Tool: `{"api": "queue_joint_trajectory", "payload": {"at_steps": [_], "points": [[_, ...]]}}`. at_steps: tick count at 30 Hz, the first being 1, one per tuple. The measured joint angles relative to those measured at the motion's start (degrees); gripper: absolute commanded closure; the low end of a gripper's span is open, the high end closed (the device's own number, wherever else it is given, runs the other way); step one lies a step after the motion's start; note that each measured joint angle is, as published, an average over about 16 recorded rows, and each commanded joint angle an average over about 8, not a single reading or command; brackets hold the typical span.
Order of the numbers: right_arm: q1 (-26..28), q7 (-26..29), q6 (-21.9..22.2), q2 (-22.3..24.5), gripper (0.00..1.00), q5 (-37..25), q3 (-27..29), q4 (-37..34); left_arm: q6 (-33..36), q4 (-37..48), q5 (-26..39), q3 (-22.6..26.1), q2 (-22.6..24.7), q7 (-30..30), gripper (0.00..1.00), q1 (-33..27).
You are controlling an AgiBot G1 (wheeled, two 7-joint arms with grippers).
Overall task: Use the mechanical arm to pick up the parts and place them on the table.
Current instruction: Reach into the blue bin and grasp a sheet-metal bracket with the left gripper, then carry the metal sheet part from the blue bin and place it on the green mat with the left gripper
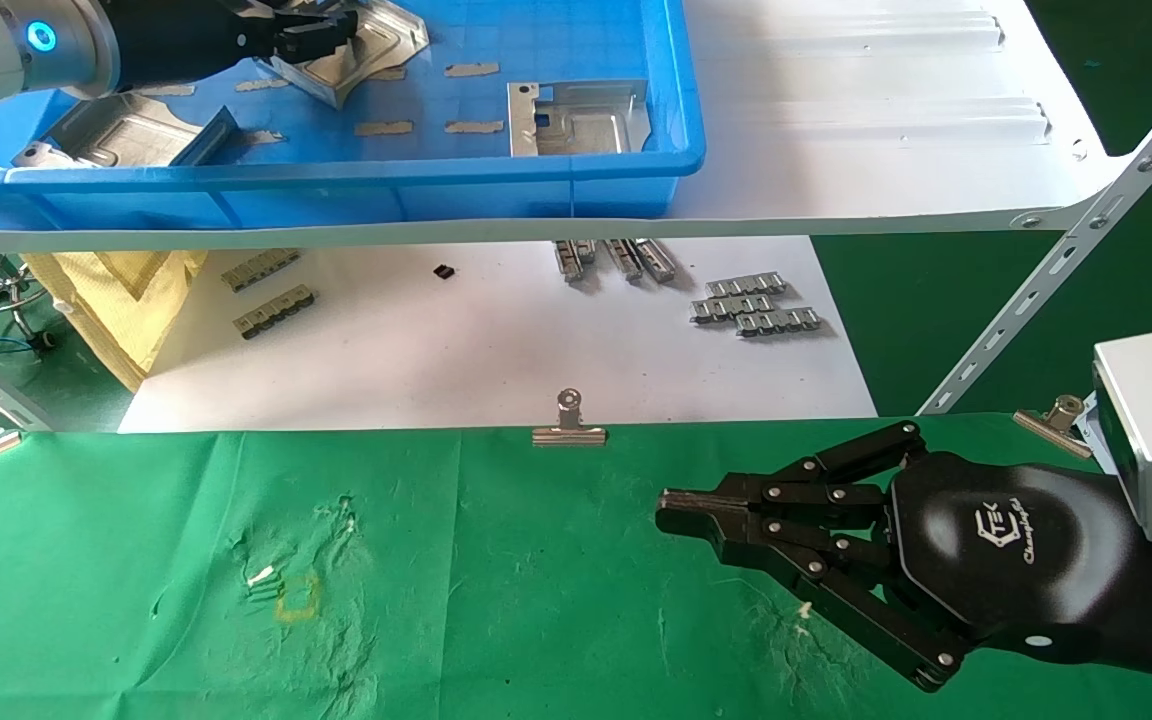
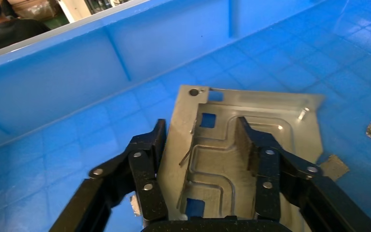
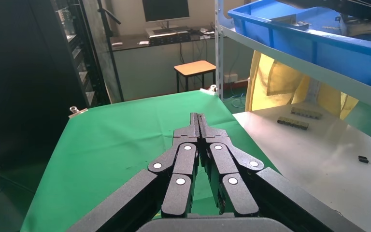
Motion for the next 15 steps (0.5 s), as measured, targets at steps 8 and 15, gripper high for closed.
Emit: {"api": "queue_joint_trajectory", "payload": {"at_steps": [8, 15], "points": [[0.0, 0.0, 0.0, 0.0, 1.0, 0.0, 0.0, 0.0, -0.13, -0.45, -0.56, -0.39, -0.71, 0.31, 1.0, -0.17], [0.0, 0.0, 0.0, 0.0, 1.0, 0.0, 0.0, 0.0, 2.69, -1.57, -1.8, -1.23, -2.2, 1.34, 1.0, -0.96]]}}
